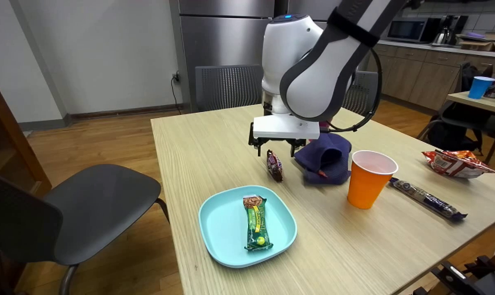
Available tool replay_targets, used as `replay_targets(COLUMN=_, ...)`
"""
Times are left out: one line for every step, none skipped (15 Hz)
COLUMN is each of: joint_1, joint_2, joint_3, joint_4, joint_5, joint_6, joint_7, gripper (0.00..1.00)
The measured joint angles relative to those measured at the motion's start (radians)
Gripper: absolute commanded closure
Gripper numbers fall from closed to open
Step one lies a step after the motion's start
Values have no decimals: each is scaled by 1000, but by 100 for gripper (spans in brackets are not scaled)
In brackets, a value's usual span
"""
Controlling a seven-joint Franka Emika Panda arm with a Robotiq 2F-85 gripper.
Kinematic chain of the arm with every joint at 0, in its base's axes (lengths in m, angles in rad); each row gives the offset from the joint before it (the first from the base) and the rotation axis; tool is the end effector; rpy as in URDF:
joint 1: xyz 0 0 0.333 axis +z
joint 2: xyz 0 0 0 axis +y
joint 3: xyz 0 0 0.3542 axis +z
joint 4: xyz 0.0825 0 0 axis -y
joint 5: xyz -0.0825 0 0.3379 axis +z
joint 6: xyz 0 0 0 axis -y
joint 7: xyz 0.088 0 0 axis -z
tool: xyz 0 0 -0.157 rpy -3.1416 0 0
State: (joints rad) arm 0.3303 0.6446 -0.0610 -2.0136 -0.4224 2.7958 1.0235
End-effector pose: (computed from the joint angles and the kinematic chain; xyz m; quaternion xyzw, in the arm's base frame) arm 0.5896 0.1766 0.1613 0.9775 -0.1731 0.1131 0.0424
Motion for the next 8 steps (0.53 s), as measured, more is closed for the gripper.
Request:
replay_targets(joint_1=0, joint_2=7, joint_3=-2, joint_4=5, joint_5=24, joint_6=0, joint_7=-24, gripper=0)
replay_targets(joint_1=0, joint_2=13, joint_3=-4, joint_4=9, joint_5=45, joint_6=0, joint_7=-44, gripper=0)
replay_targets(joint_1=0, joint_2=19, joint_3=-6, joint_4=14, joint_5=65, joint_6=0, joint_7=-63, gripper=0)
replay_targets(joint_1=0, joint_2=23, joint_3=-6, joint_4=17, joint_5=85, joint_6=0, joint_7=-80, gripper=0)
replay_targets(joint_1=0, joint_2=28, joint_3=-8, joint_4=21, joint_5=102, joint_6=0, joint_7=-96, gripper=0)
replay_targets(joint_1=1, joint_2=34, joint_3=-9, joint_4=26, joint_5=118, joint_6=0, joint_7=-110, gripper=0)
replay_targets(joint_1=2, joint_2=41, joint_3=-12, joint_4=31, joint_5=131, joint_6=0, joint_7=-121, gripper=0)
replay_targets(joint_1=4, joint_2=48, joint_3=-15, joint_4=35, joint_5=144, joint_6=0, joint_7=-132, gripper=0)
